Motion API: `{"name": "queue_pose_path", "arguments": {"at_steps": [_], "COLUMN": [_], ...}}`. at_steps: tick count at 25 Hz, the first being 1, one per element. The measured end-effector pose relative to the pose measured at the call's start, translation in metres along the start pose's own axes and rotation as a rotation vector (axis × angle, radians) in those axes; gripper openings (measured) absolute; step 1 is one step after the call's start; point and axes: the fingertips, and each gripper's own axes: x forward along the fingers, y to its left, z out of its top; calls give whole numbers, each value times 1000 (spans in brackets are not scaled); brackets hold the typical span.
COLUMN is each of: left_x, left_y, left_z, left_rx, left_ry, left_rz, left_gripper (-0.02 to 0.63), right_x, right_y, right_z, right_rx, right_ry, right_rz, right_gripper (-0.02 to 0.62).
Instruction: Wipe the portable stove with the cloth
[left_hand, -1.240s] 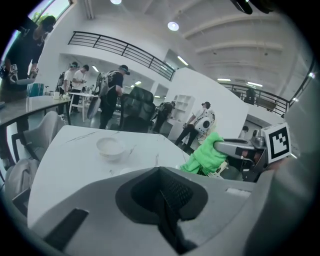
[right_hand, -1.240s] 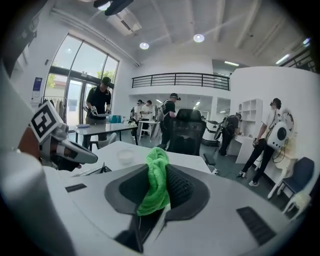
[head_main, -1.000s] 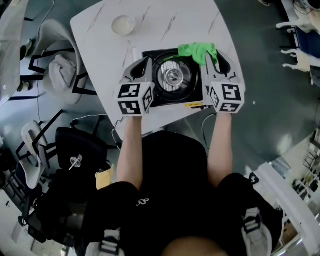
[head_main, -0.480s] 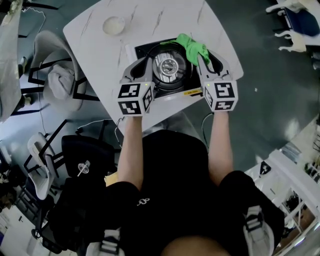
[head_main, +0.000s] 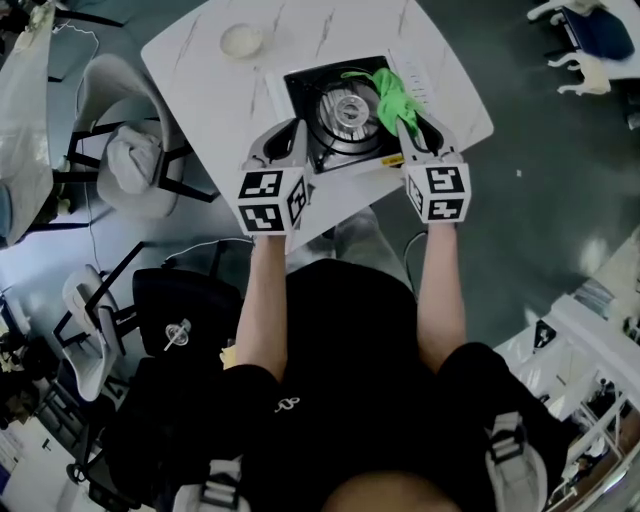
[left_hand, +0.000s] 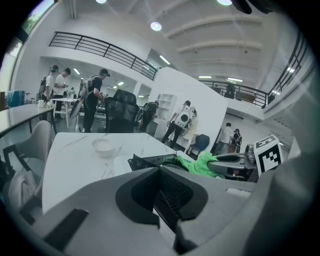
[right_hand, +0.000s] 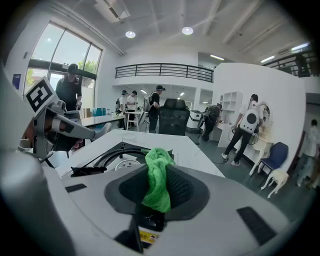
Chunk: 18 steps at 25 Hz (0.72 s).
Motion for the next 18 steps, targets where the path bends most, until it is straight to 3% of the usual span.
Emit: {"name": "queue_pose_path", "arguments": {"at_steps": [5, 10, 18], "left_x": [-29, -53, -89], "left_y": [2, -6, -16], "left_z": [-5, -1, -4], "left_rx": [16, 5, -35], "left_ry": [-22, -63, -130], "left_rz": [-10, -26, -36], "left_gripper": [-2, -2, -2], "right_x": [-16, -45, -84], "right_y": [8, 16, 37], "right_z": [-13, 7, 45], "right_rx": [75, 85, 139], "right_ry": [44, -16, -141], "right_rz": [-56, -70, -17], "right_gripper": [78, 78, 80]}}
